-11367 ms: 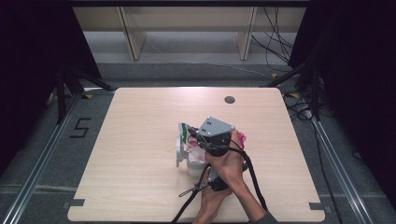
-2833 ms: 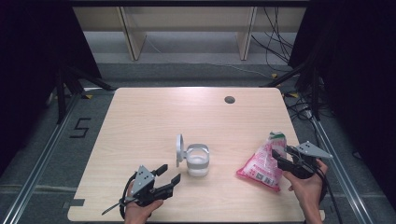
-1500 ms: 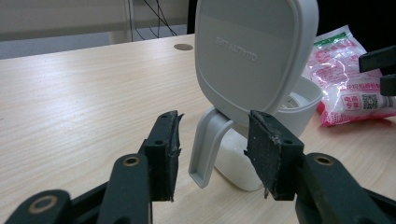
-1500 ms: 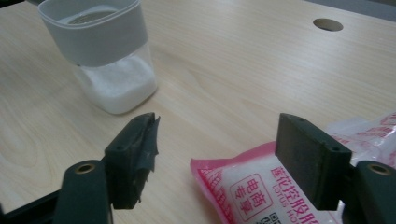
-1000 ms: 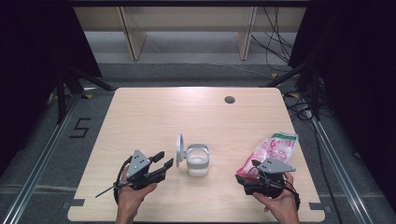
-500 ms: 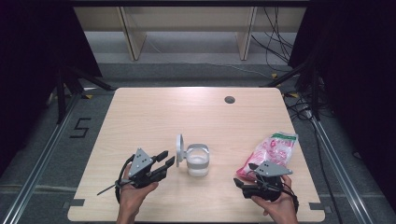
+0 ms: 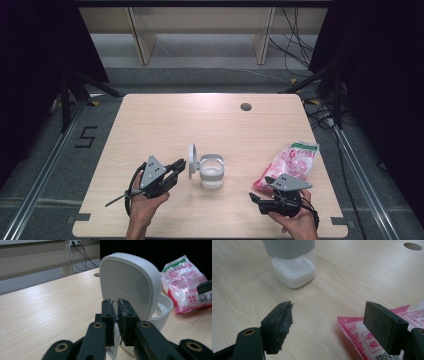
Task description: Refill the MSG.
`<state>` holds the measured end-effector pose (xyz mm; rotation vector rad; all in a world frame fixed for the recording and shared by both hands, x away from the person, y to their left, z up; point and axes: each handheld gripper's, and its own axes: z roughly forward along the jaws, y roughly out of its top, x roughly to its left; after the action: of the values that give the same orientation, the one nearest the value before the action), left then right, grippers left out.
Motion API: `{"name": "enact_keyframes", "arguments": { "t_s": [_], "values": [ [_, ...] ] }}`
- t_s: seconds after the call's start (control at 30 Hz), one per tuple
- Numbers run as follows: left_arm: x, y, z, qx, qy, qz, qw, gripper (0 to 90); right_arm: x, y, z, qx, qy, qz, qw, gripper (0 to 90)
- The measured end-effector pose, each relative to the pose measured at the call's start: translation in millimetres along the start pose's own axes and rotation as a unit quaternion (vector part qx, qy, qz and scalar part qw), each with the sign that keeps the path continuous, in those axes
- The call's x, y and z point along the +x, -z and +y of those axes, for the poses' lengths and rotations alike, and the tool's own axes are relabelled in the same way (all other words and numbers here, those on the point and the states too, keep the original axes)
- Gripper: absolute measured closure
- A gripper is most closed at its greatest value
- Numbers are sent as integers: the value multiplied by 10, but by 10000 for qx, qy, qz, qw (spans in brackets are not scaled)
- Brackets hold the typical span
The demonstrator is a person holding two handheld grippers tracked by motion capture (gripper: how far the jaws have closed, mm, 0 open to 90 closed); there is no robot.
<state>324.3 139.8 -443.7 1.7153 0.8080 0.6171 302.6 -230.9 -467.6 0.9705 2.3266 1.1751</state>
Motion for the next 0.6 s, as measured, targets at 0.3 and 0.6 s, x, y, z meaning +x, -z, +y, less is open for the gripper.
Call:
{"name": "enact_keyframes", "arguments": {
  "t_s": [0.3,0.6],
  "values": [
    [-43,-58,50,101,-117,-103,9998,872,8,4,-15,-37,24,-57,10000,245],
    [-76,-73,95,62,-146,-88,9998,887,8,29,-37,4,-124,-17,9999,246]
  ]
}}
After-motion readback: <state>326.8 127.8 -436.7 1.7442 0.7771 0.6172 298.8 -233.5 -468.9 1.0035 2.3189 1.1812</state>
